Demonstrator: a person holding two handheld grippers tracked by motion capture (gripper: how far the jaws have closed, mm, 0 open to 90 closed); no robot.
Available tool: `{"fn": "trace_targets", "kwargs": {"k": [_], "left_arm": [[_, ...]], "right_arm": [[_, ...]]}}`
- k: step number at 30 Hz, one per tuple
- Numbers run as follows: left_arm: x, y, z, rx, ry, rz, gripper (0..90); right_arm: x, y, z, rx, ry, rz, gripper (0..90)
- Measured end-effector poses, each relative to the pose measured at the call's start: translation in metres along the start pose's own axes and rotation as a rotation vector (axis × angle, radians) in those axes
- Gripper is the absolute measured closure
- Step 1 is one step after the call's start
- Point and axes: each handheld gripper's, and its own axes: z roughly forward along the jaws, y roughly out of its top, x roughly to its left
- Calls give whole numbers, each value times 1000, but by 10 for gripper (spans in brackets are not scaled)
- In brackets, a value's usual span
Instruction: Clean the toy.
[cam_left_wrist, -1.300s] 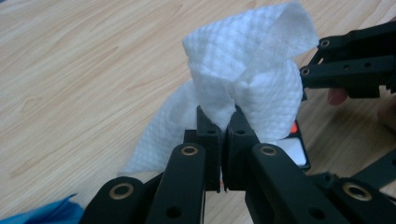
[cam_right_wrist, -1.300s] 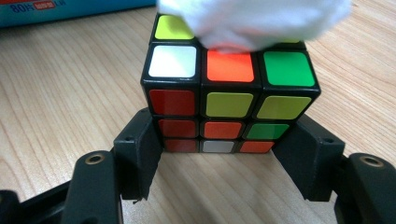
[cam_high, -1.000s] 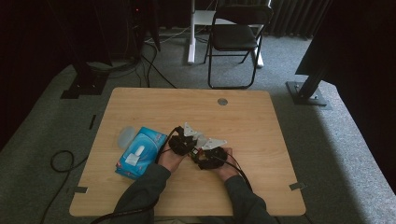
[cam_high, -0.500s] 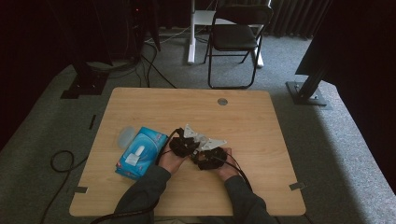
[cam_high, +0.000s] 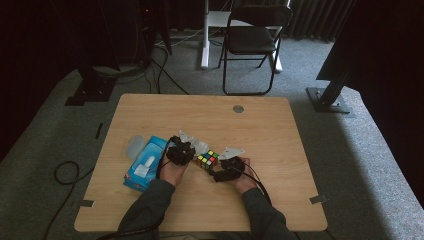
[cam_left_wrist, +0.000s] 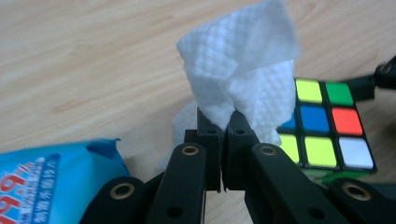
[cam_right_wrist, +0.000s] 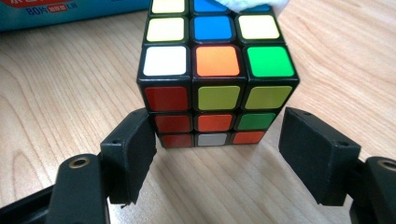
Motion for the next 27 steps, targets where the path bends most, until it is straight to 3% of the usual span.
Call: {"fn": "trace_targets", "kwargs": {"k": [6,11,14,19,22,27], "left_arm": [[-6,-7,0,13,-47,18,883],[-13,-11,1,29,-64,49,882],[-15,-13,1,31,-77,55,882],[-16,-16,2,32,-93,58,881],[-17,-17,2,29,-94,60,880],[-17,-17,2,38,-89,68,881]], "right_arm": [[-5,0,-9,-1,-12,10,280],[-10,-1,-15,-21,3,30,374],[-11,-2,-19,-22,16,17,431],[-13,-2,-21,-22,12,27,384],[-16,0,-25,-50,34,52,338],[-18,3,-31,-94,50,89,396]]}}
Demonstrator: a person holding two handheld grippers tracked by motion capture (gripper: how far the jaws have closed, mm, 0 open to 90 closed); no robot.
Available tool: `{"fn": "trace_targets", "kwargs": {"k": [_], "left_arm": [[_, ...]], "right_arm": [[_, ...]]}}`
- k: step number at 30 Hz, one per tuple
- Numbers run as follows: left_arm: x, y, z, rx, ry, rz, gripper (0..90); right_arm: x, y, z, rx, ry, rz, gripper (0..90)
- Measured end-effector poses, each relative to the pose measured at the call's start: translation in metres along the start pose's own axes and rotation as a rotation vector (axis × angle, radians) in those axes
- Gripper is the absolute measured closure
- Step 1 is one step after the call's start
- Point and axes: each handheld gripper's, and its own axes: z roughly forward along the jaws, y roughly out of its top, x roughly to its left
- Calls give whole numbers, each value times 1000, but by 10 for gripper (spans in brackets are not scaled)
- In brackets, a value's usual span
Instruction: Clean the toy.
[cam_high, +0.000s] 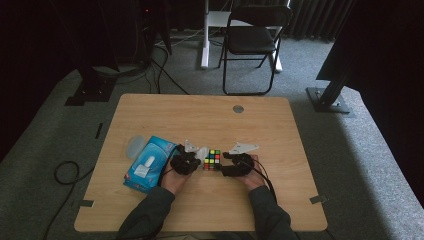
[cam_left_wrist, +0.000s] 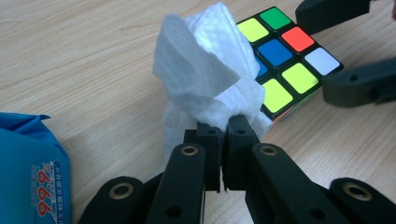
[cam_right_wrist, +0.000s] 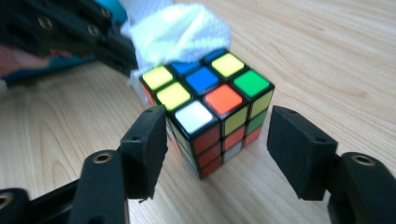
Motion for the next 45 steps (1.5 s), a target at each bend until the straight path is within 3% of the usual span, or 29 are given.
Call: {"fn": "trace_targets", "kwargs": {"k": [8,15,19,21,24,28,34,41,45], "left_arm": [[4,-6,0,13,15,-14,880],[6,-8,-3,19,33,-12,864],[5,-7,-1,31,67,-18,764],[8,-7,-2,21,48,-41,682],[11,-5,-3,-19,-14,-63,566],[12,-1,1,-14,-25,-61,510],[18,0,3,-32,-86,-78,576],[17,3,-3,-75,-124,-62,794],[16,9,-3,-94,-144,-61,857]], "right_arm": [[1,7,0,-72,-24,40,451],[-3,9,2,-79,-56,109,513],[-4,9,3,-78,-64,121,538],[-4,9,4,-77,-62,124,548],[-5,9,4,-77,-58,137,552],[-6,9,4,-78,-48,145,560],[-8,8,4,-77,-34,154,602],[-9,8,4,-73,-18,172,613],[-9,8,4,-74,-14,179,612]]}}
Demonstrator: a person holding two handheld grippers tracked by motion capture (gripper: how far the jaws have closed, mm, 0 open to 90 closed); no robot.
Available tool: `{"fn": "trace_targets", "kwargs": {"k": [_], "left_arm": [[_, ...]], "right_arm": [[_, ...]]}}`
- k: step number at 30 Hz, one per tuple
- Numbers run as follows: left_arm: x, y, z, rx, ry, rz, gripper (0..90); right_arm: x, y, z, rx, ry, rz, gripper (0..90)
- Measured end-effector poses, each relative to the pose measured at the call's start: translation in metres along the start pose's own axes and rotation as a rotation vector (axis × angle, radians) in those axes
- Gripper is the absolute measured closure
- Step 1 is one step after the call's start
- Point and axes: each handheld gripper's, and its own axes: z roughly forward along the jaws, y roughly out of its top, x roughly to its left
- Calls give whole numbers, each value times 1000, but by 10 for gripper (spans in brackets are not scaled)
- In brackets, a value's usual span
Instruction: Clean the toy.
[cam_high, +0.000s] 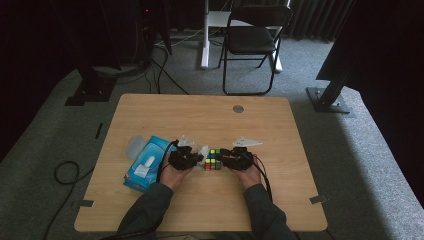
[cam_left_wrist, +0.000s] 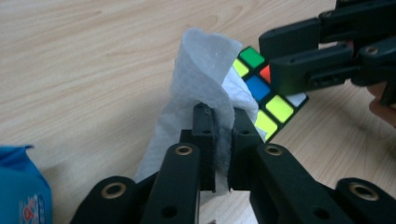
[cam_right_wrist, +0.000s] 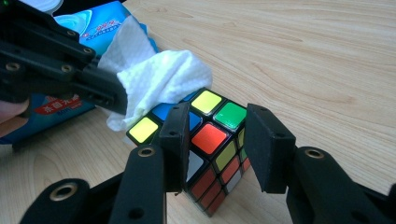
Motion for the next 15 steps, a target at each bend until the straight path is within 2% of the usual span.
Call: {"fn": "trace_targets", "kwargs": {"k": [4,10,15], "left_arm": [[1,5,6,5,23,-13,882],[0,9,12,33,64,5,887],[0,10,13,34,69,4,888]], "right_arm": [[-1,0,0,-1,6,8,613],[-1,-1,0,-3,5,13,617],[-1,-1,0,-2,7,23,618]]}}
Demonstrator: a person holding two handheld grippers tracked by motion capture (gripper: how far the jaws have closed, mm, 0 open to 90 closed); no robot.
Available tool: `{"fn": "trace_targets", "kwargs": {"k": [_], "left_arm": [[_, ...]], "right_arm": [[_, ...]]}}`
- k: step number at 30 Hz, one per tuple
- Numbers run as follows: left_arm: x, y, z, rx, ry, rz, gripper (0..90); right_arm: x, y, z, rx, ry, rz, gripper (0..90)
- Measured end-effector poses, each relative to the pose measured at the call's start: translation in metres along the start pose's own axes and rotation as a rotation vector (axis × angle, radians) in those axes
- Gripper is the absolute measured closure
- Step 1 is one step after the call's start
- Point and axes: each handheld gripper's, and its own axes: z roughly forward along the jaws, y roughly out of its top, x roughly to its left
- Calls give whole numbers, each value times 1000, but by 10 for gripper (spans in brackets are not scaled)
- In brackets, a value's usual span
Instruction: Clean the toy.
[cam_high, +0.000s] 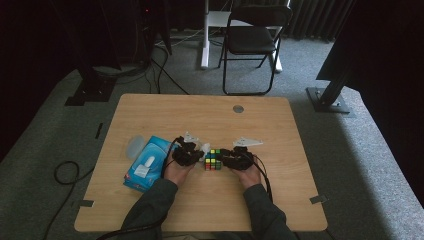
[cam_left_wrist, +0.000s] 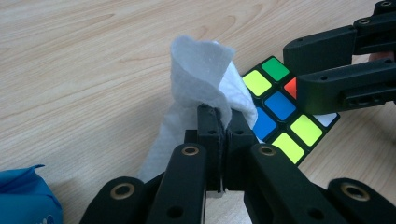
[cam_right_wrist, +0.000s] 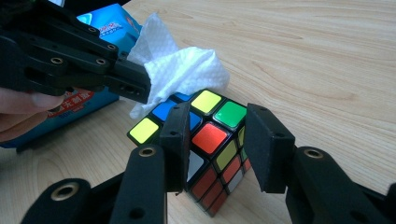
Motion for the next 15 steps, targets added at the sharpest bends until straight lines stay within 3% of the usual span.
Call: {"fn": "trace_targets", "kwargs": {"k": [8,14,15], "left_arm": [[3,-4,8,22,20,-6,892],[0,-14,19,73,41,32,892],[-2,-16,21,98,60,65,892]], "right_arm": [[0,0,0,0,2,13,619],[0,0,0,-1,0,14,619],[0,0,0,-1,0,14,619]]}}
